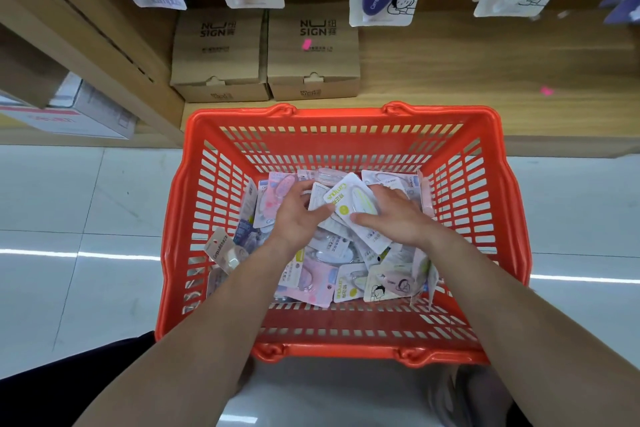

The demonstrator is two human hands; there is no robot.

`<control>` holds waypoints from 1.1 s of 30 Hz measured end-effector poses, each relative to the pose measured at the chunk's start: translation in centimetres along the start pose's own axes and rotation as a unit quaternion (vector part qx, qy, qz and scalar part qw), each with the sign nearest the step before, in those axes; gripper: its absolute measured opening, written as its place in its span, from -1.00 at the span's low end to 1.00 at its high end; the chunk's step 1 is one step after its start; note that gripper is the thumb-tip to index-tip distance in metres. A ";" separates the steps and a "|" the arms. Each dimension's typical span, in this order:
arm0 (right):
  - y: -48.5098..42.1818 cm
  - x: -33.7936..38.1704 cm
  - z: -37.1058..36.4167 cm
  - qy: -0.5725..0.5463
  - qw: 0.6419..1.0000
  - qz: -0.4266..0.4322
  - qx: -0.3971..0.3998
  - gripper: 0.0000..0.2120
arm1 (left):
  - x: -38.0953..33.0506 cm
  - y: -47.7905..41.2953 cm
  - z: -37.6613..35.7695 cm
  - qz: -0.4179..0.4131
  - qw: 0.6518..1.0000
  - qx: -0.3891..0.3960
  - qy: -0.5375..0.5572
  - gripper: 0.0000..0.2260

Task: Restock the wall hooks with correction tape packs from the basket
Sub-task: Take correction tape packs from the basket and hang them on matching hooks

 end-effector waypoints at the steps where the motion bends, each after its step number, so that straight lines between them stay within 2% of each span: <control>1: -0.1 -0.1 -0.1 -0.006 1.000 0.003 0.000 -0.15 | -0.1 0.1 0.4 0.002 1.000 -0.010 0.000 -0.67; 3: 0.0 -0.5 -0.1 -0.023 1.000 0.003 0.009 -0.16 | -0.3 0.3 1.4 -0.008 0.999 -0.021 -0.030 -0.84; 5: 0.1 -0.9 -0.2 -0.031 0.999 0.003 0.017 -0.14 | -0.8 0.7 2.6 -0.014 0.998 -0.037 -0.052 -0.92; 8: 0.2 -0.7 -0.3 0.013 1.000 -0.006 0.027 -0.09 | -0.7 1.4 4.3 0.013 0.997 -0.056 -0.054 -0.89; 12: 0.2 -0.3 -1.0 0.106 0.994 -0.007 0.025 -0.06 | 0.0 2.4 4.9 0.048 0.996 -0.016 -0.079 -0.93; 16: 0.9 -0.4 -2.2 0.071 0.997 0.020 0.022 -0.11 | 0.3 2.8 5.1 0.052 0.994 -0.001 -0.096 -0.95; 20: 1.5 0.0 -3.5 0.087 0.995 0.041 0.016 -0.04 | 0.4 2.9 5.3 0.058 0.993 0.005 -0.104 -0.89; 24: 1.3 -0.3 -3.4 0.074 0.997 0.009 0.008 0.11 | 0.3 2.9 5.4 0.065 0.993 0.006 -0.103 -0.85; 27: 1.4 -0.3 -3.2 0.075 0.997 -0.008 0.022 0.09 | 0.0 3.2 5.1 0.081 0.994 0.018 -0.077 -0.90; 30: 1.8 -0.4 -2.8 0.022 0.999 -0.008 0.036 0.04 | -0.4 3.4 5.1 0.105 0.992 0.027 -0.061 -0.91; 33: 2.2 -0.6 -1.9 -0.107 0.994 -0.015 0.017 -0.04 | -1.0 3.3 5.7 0.115 0.992 0.018 -0.041 -0.77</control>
Point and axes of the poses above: each hand's wrist, its own y-axis away from the middle knuckle, its own z-axis out of the back of the hand, x = y × z, the point moved 3 cm from there along -y, towards the middle knuckle, and after that the axes turned 13 degrees about -z, right-handed, at the moved point
